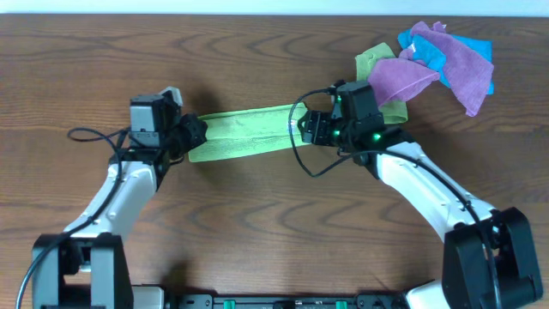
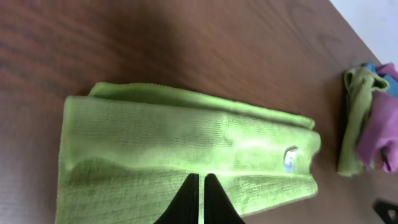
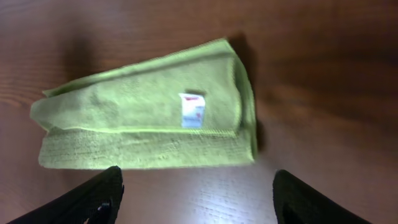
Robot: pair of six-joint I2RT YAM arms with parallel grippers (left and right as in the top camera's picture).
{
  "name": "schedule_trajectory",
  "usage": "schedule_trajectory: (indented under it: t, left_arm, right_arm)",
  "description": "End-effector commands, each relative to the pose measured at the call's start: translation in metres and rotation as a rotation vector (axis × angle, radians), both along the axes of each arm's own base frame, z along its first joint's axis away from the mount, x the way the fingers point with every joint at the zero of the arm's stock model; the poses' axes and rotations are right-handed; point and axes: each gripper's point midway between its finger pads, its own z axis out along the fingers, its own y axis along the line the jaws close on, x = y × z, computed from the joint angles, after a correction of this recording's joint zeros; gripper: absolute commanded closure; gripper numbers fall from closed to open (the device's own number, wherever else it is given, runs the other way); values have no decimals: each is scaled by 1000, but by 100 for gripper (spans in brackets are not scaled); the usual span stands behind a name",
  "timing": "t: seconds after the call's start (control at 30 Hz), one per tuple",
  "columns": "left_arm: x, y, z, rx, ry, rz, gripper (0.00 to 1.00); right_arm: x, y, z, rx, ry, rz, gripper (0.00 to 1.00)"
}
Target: Fold the cloth
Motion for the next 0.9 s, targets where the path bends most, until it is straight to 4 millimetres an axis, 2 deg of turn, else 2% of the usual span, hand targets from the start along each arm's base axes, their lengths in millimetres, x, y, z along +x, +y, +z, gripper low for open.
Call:
schedule_trajectory:
  t: [0.0,0.1,0.23,0.43,0.67,0.87]
  left_arm:
    - [10,10,-26,30,51,68,94]
    - [15,8,-49,7,84,78,94]
    - [20,8,-66,0,101,87,94]
    - [24,8,-77,3,125,88,94]
    - [17,10,-93,19,178,96,94]
    - [17,10,-94,21,181,94,94]
  right_arm:
    - [2,-4,3,62,39,-42,21]
    - [4,-9,-4,72,64,-51,20]
    - [2,-6,-19,106,122,-49,19]
    - [4,6,-35,176,170,-42,18]
    - [7,12,-55,210,214,-62,17]
    - [12,18,-68,256,242,-80,17]
